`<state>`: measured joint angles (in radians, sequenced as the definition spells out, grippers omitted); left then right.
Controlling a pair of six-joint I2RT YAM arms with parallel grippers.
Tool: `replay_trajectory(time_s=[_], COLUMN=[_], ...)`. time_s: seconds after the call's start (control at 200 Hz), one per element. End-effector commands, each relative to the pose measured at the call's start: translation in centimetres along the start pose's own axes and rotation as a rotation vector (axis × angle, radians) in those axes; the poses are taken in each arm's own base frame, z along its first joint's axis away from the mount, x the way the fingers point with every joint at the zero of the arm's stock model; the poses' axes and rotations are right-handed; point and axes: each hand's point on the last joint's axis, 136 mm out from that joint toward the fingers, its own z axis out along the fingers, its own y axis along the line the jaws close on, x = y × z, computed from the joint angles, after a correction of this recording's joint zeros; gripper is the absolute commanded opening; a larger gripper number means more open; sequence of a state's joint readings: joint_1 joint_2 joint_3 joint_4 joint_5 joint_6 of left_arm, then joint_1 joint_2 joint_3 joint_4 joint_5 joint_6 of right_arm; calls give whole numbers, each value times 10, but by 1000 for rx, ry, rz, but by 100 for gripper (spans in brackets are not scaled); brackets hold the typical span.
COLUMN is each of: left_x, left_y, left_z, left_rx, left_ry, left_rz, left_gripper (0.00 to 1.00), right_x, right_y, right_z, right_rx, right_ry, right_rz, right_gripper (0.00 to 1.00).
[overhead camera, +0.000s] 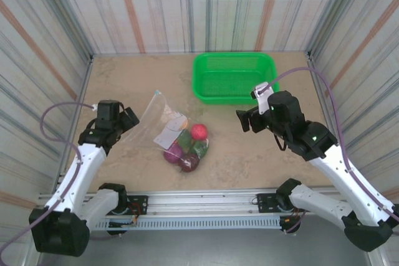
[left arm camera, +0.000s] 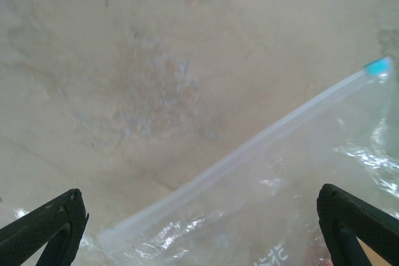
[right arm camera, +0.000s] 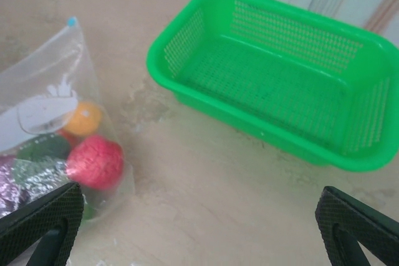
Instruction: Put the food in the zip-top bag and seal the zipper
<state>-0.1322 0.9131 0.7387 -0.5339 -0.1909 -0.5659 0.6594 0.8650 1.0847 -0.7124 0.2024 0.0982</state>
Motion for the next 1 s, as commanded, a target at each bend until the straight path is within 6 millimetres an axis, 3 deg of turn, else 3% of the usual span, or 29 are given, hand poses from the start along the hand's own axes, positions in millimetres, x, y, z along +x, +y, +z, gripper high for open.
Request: replay_trajectory(time_s=[0.0, 0.085, 0.165, 0.331, 0.426, 0.521, 0.706, 0.842, 0.992], left_x=[-31, -51, -56, -27, -15, -15, 13, 8, -12], left_y=[-2, -14, -20, -23, -41, -22, -11, -16, -14], left_z=[-24, -34, -28, 14, 18, 33, 60, 62, 77], left_rx=[-8, 44, 68, 176, 347, 264, 224, 278, 320], left_ry=[-128, -242, -306, -273, -333, -387, -318, -371, -399], left_rz=[193, 283, 325, 405, 463, 395, 543, 611, 583], left_gripper=[99, 99, 99, 99, 99, 99, 99, 99, 99], right_x=[10, 11, 16, 21, 32, 53, 92, 124, 121], right_y=[-12, -15, -17, -42, -60, -68, -90, -108, -102], right_z=[-7, -6, 5, 31, 48, 65, 81, 94, 99], right_rx=[45, 55, 69, 189, 243, 240, 295, 339, 265], right_ry=[-6, -6, 15, -28, -66, -47, -8, -46, -197], right_rz=[68, 94, 88, 80, 100, 123, 147, 192, 127], right_gripper=[99, 99, 99, 99, 99, 99, 99, 99, 99])
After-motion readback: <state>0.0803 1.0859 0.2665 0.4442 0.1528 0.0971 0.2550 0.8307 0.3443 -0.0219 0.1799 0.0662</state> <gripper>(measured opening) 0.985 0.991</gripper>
